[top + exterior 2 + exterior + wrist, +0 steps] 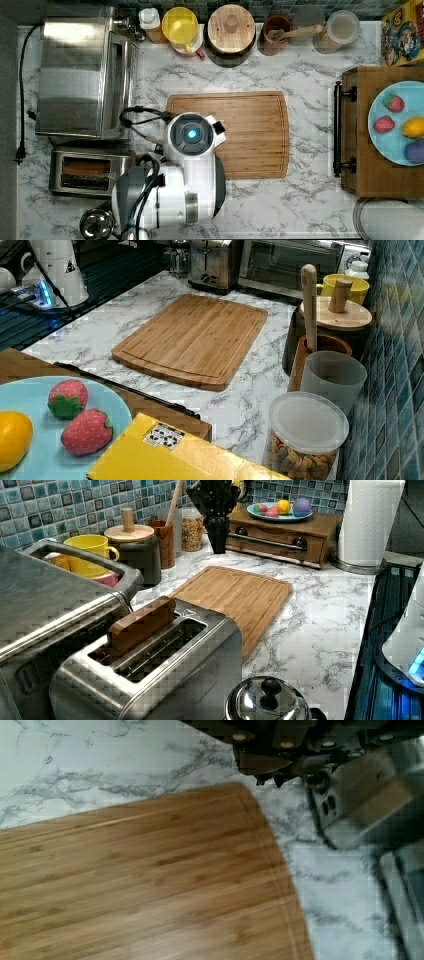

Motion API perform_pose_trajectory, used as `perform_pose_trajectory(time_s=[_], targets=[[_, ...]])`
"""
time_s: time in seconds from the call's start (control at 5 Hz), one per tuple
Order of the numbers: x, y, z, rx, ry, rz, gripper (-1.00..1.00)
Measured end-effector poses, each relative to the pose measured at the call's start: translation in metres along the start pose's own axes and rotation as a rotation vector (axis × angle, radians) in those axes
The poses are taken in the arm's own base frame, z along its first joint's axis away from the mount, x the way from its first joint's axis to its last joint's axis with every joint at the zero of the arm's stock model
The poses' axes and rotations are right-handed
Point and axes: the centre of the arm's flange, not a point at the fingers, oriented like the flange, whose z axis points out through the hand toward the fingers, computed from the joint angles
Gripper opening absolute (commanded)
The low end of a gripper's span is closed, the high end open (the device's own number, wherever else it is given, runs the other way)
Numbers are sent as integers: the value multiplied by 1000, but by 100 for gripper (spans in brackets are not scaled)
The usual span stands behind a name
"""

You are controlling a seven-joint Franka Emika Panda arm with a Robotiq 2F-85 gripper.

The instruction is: Turn on the toaster.

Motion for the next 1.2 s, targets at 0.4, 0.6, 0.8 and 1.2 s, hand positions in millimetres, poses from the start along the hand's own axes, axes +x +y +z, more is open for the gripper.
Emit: perform_pose_trajectory(time_s=[0.4,0.6,0.8,1.2], targets=[[-51,-56,-18,-25,69,-146,-100],[-74,-81,-6,-49,45,-210,-100],[-93,-97,9,-70,20,-257,-100],[-106,-111,27,-11,55,-271,-100]])
